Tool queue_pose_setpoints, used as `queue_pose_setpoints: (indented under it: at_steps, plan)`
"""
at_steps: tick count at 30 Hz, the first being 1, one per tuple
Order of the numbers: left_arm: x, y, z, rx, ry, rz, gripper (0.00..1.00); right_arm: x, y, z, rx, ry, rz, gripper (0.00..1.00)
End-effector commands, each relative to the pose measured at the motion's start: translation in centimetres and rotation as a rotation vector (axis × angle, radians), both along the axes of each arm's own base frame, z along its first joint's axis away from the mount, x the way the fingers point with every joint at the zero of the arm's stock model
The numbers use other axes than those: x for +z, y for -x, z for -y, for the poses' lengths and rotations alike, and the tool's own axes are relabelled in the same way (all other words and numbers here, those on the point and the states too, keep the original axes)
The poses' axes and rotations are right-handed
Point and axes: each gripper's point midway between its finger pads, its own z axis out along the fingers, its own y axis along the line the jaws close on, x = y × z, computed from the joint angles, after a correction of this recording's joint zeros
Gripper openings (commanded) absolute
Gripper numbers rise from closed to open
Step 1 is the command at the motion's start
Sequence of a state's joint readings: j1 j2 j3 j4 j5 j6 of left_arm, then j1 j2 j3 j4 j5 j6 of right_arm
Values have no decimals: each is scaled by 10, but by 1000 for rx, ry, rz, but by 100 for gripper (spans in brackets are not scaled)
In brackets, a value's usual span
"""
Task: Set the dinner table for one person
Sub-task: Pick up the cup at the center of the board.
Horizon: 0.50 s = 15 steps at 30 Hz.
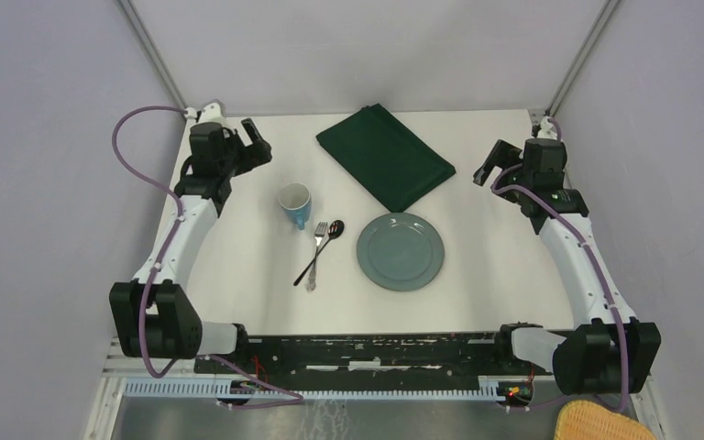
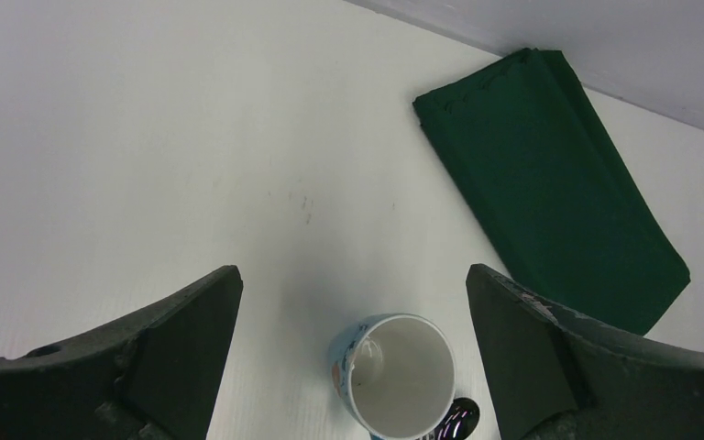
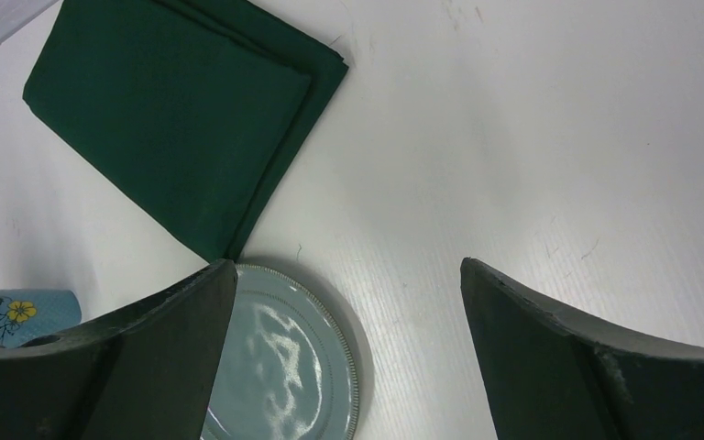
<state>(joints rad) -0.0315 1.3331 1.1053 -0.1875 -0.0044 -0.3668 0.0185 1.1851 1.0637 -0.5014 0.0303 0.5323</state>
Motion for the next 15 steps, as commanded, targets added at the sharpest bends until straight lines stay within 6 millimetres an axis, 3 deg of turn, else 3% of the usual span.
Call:
queue_pose_setpoints:
  at_steps: [1,4,7,15]
  plan:
    - [12,-13,23,-132,-52,7,100,11,-3,3,-13,12,62,98]
    - [2,-19,39,-166,-109,-49,94,10,-2,5,-18,21,65,98]
    - [4,-25,47,-174,-115,-60,99,13,-2,8,-28,35,74,98]
    - [49,-50,58,-181,-49,23,100,27,-18,-8,31,-32,123,98]
